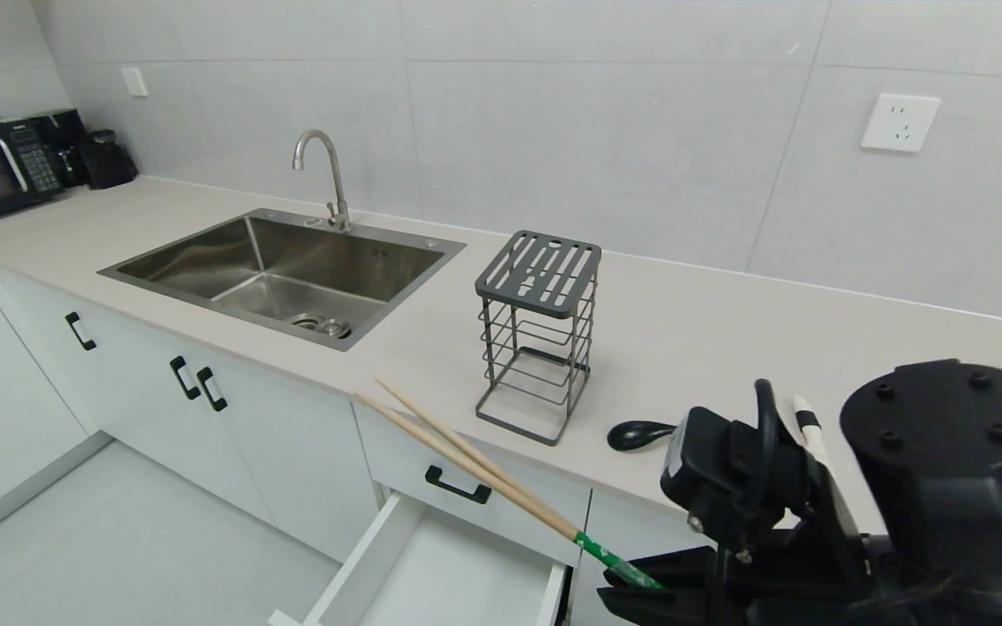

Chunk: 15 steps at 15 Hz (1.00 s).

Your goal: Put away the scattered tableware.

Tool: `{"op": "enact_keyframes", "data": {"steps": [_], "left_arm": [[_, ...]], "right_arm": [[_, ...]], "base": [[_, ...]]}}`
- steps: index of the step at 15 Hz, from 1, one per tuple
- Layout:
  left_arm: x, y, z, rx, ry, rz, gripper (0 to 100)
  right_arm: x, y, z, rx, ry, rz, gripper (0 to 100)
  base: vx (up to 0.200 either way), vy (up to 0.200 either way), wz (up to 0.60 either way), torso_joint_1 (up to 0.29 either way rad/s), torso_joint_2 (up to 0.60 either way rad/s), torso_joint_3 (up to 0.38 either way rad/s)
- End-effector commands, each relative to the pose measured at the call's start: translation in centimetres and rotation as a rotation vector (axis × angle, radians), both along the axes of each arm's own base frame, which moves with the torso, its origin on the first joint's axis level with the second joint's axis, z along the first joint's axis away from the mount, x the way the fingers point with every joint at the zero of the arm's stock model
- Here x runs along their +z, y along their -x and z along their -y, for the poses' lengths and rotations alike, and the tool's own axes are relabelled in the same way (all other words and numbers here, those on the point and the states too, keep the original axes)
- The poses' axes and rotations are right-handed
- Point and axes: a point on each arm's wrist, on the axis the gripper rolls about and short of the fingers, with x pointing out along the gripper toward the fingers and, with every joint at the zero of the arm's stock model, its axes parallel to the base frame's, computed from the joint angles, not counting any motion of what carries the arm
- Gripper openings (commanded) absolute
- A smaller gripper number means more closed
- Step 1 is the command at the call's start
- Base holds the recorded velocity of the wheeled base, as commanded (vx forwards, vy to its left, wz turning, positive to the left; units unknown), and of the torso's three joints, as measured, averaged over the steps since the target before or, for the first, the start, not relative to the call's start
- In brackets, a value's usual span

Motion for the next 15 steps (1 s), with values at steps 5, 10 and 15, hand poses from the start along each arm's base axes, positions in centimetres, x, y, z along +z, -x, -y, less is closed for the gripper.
{"op": "enact_keyframes", "data": {"steps": [5, 10, 15], "left_arm": [[0.0, 0.0, 0.0, -0.001, 0.000, -0.001, 100], [0.0, 0.0, 0.0, 0.001, 0.000, -0.001, 100], [0.0, 0.0, 0.0, 0.001, 0.000, -0.001, 100]], "right_arm": [[-0.8, -0.9, -2.5, 0.029, 0.032, -0.016, 0], [-2.1, -1.4, -3.4, 0.048, 0.058, -0.051, 0], [-2.2, -2.5, -5.3, 0.064, 0.052, -0.054, 0]], "base": [[0.000, 0.000, 0.00, 0.000, 0.00, 0.000], [0.000, 0.000, 0.00, 0.000, 0.00, 0.000], [0.000, 0.000, 0.00, -0.044, 0.09, 0.042]]}}
